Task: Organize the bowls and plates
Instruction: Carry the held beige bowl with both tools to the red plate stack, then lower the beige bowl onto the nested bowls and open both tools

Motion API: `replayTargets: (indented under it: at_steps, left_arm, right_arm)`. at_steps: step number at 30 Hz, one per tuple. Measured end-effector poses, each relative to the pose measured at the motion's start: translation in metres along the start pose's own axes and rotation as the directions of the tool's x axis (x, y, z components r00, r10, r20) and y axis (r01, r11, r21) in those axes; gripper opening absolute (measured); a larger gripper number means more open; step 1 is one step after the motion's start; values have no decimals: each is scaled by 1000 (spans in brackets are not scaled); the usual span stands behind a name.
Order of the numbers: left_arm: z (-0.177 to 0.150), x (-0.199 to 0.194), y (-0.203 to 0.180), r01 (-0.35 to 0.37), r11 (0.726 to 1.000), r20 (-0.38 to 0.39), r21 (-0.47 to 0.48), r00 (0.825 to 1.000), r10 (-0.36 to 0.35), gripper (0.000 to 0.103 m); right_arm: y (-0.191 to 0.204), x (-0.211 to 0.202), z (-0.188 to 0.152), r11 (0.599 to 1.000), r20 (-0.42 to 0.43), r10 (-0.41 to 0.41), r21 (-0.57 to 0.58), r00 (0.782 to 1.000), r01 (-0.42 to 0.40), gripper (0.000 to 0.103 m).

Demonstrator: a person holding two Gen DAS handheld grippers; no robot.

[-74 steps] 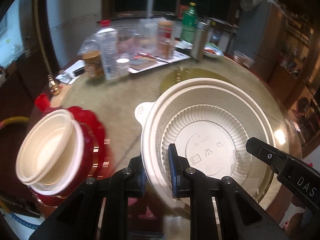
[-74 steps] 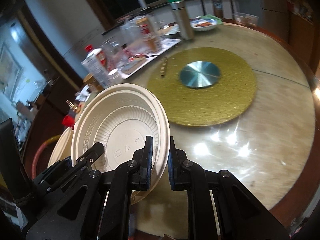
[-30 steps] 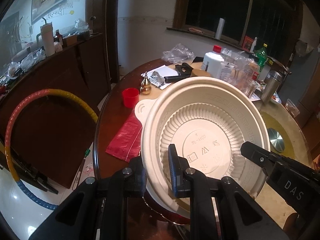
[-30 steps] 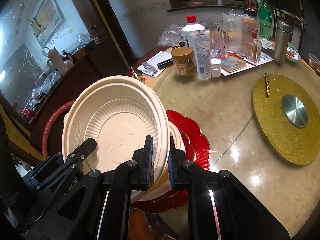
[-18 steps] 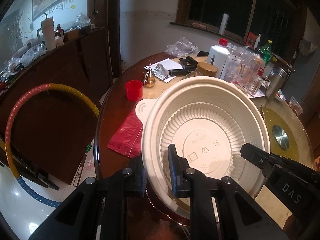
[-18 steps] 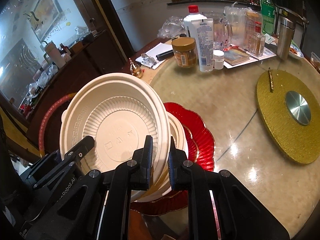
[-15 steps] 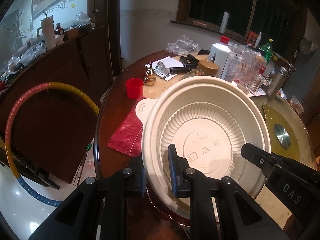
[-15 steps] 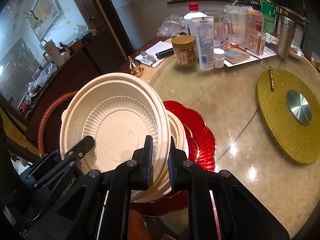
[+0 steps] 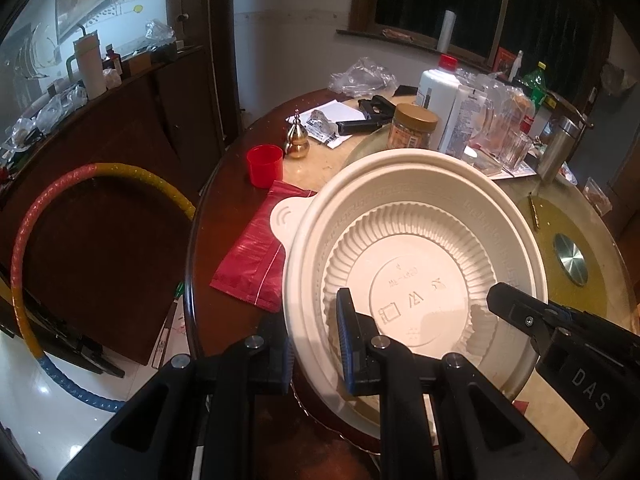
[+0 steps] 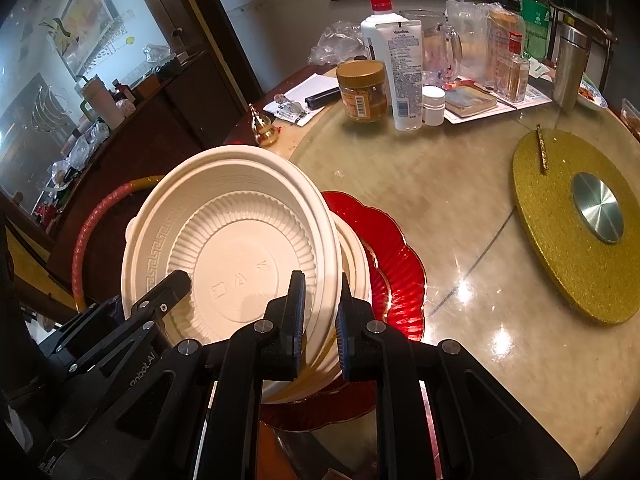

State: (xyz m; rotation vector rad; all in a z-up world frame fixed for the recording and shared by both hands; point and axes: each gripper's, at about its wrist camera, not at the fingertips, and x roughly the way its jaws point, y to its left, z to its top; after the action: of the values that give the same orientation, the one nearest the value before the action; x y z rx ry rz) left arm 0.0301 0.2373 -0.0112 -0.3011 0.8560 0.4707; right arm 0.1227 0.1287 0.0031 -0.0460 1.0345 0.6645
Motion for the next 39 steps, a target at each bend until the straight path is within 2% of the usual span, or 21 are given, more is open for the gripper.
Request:
replayTargets:
  at_steps: [18,28,30,32,36,37,38,39]
  left_arm:
    - [-3,7,-3,12,1000,-53,17,999,-11,18]
    - [-3,5,-7,6,999,-51,39,999,-4,20]
    - [-2,5,-7,8,999,-55,42,998,-6,20]
    - [-3,5,-10,15,998,-59,55,998,-12,25]
    - [-3,1,-9,12,998,-51,59,999,-9,34]
    - [-3,1,-9,8,998,-51,59,999,-5,37]
    - [-3,0,-9,4,998,-50,61,999,-1,39]
    - [-3,-2,-8,10,998,-48,62,999,-7,40]
  right_arm:
    - [0,4,0,1000,-41,-29,-9,999,28,14]
    - [2,2,0,999,-47,-48,-11,998,48,16]
    - [3,2,0,999,-50,-47,-15,998,46,22]
    - [7,1,-1,999,-53,-34,-25,998,32,45]
    - [12,-5,0,997,-43,-61,-47,997,59,53]
    - [10,-7,0,997,-40,-65,-43,997,64,70]
    - [9,-9,1,997,-32,-73,-40,997,72,80]
    - [7,-14,2,996,-16,-79,-37,997,78,80]
